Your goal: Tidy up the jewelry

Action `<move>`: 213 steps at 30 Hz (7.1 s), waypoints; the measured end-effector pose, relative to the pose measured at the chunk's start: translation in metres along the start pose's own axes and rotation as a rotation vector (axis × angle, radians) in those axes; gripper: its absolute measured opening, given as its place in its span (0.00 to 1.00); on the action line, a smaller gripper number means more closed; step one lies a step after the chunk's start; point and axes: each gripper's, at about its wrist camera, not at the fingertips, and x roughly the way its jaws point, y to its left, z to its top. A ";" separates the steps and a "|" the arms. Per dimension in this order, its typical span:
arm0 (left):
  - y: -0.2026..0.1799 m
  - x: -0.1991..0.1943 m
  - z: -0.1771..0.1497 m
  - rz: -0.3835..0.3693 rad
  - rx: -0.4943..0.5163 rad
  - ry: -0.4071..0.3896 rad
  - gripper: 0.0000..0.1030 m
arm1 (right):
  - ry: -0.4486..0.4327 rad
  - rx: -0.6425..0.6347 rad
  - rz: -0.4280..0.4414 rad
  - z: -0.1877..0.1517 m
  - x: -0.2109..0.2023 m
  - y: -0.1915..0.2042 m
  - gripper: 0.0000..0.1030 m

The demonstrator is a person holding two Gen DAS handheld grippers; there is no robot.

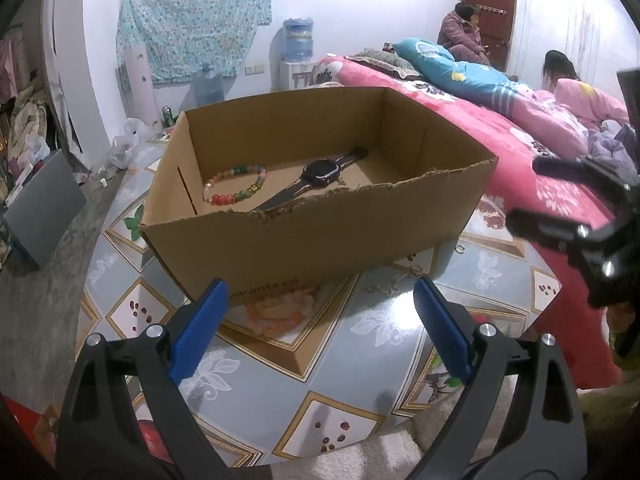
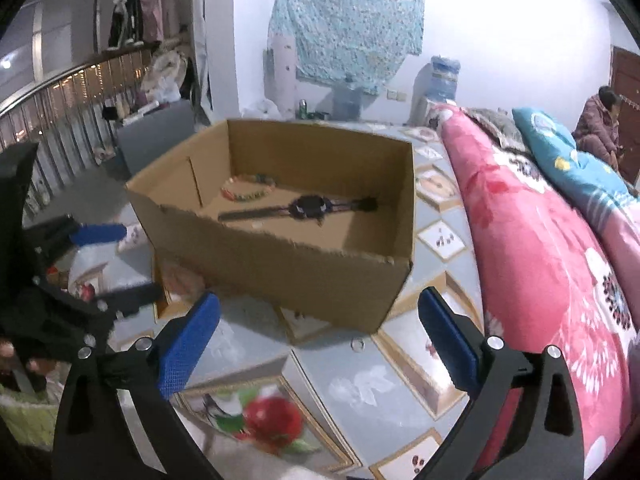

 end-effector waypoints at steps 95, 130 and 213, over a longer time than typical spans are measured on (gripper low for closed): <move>-0.008 0.070 -0.034 -0.127 0.033 0.077 0.02 | 0.182 0.000 0.350 -0.029 0.114 0.049 0.27; 0.003 0.061 -0.040 -0.112 -0.017 0.060 0.02 | 0.149 -0.071 0.311 -0.048 0.081 0.050 0.33; 0.045 0.045 0.090 0.024 -0.054 -0.043 0.44 | 0.006 0.149 0.459 0.083 0.087 -0.028 0.25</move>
